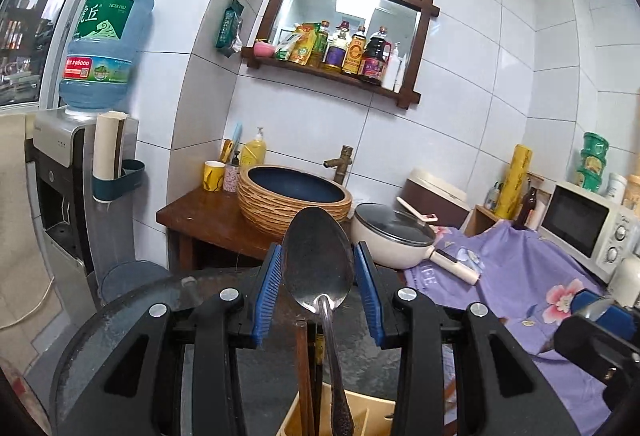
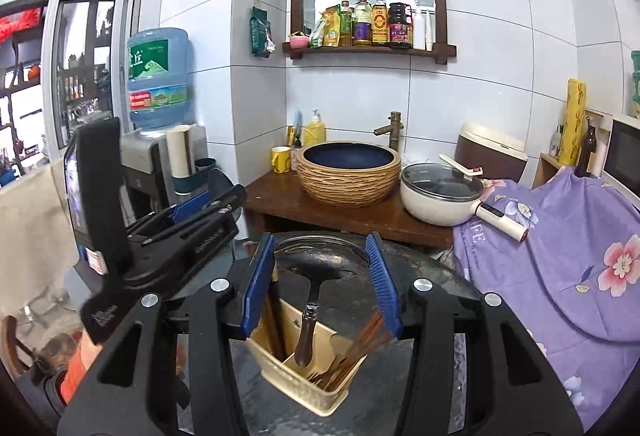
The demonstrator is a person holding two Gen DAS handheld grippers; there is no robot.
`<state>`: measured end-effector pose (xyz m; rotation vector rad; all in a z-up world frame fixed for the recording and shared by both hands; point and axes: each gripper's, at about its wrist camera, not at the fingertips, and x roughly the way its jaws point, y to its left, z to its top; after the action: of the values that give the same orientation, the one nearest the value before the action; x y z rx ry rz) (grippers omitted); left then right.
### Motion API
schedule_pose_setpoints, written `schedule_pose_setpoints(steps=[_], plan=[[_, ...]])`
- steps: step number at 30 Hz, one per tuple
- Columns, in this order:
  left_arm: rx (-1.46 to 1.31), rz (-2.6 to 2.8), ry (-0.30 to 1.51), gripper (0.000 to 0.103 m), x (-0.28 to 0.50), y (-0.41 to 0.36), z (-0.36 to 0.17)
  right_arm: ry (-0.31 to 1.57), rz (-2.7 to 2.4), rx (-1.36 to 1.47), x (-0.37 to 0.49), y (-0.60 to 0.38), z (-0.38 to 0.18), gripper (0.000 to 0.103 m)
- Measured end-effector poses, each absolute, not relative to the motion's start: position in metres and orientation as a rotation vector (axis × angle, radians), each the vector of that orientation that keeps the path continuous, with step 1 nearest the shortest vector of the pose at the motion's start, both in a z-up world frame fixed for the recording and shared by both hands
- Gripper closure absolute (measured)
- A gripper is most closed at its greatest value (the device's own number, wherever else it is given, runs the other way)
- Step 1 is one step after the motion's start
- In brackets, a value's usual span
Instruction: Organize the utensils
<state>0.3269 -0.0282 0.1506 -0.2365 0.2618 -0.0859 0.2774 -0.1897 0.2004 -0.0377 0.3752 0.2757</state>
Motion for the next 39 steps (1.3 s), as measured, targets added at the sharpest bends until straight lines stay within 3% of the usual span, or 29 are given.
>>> schedule_pose_setpoints(steps=[17,30,34,39], plan=[[-0.170,-0.187,0.365,0.067,0.327,-0.033,0.077,0.405,0.247,-0.116,0.292,-0.180,0.085,0.056],[-0.140,-0.256,0.468,0.065,0.321,-0.034,0.049,0.400,0.244,-0.124,0.287,-0.182,0.064,0.055],[-0.169,-0.260,0.442,0.050,0.311,-0.025,0.057,0.348,0.263,-0.098,0.278,-0.189,0.068,0.038],[-0.187,-0.243,0.389,0.032,0.283,-0.013,0.067,0.299,0.251,-0.079,0.258,-0.195,0.076,0.037]])
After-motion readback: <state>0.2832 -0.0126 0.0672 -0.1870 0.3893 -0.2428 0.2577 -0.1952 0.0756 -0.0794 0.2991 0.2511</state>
